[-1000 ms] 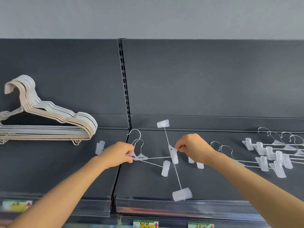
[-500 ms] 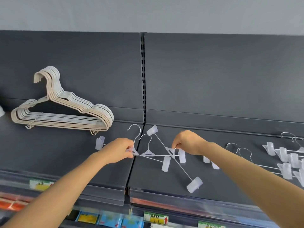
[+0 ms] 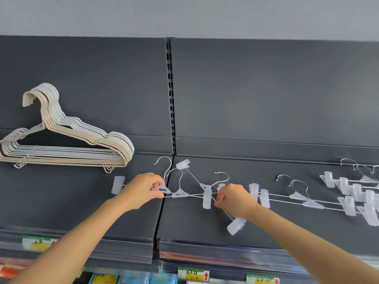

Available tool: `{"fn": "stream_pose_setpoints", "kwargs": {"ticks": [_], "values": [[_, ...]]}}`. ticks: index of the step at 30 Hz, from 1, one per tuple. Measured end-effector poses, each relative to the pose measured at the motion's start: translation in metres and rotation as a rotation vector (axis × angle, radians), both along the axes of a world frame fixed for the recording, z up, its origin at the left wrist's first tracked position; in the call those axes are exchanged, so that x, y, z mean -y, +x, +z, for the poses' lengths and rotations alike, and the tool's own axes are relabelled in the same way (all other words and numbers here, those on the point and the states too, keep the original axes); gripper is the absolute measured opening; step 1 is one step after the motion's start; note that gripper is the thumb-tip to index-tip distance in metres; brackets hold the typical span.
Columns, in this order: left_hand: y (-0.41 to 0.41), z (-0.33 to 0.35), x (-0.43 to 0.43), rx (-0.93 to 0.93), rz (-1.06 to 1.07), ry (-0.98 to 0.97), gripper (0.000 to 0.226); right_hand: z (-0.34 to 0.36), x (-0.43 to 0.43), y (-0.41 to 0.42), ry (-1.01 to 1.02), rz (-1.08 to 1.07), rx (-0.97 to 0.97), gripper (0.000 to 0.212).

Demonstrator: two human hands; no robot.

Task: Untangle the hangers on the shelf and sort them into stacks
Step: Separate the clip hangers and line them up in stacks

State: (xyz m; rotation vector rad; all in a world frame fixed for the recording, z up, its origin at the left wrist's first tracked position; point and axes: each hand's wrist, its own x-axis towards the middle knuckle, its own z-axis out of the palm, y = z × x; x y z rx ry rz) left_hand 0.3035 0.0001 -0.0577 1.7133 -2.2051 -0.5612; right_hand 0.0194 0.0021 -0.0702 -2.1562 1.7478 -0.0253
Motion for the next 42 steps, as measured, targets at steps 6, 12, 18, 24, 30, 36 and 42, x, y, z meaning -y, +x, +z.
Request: {"fn": "stream_pose_setpoints", "kwargs": {"ticks": [6, 12, 18, 24, 30, 36, 42], "values": [[-0.013, 0.003, -0.001, -0.058, -0.003, -0.037, 0.029, -0.001, -0.006, 0.001, -0.071, -0.111, 0.086, 0.025], [-0.029, 0.009, -0.002, -0.075, 0.006, -0.089, 0.017, 0.017, -0.005, -0.028, -0.358, -0.153, 0.138, 0.026], [-0.077, 0.021, -0.001, -0.083, -0.064, -0.082, 0.016, 0.046, -0.006, -0.073, -0.601, -0.129, 0.228, 0.022], [-0.162, 0.023, -0.007, -0.089, -0.160, -0.117, 0.018, 0.054, -0.018, -0.123, -0.720, -0.153, 0.283, 0.016], [-0.243, 0.015, -0.018, -0.024, -0.288, -0.162, 0.025, 0.055, -0.034, -0.179, -0.768, -0.189, 0.293, 0.015], [-0.301, 0.008, -0.025, -0.029, -0.331, -0.192, 0.024, 0.049, -0.046, -0.227, -0.765, -0.222, 0.300, 0.016], [-0.347, -0.001, -0.030, 0.003, -0.337, -0.240, 0.031, 0.040, -0.048, -0.262, -0.757, -0.223, 0.317, 0.015]]}}
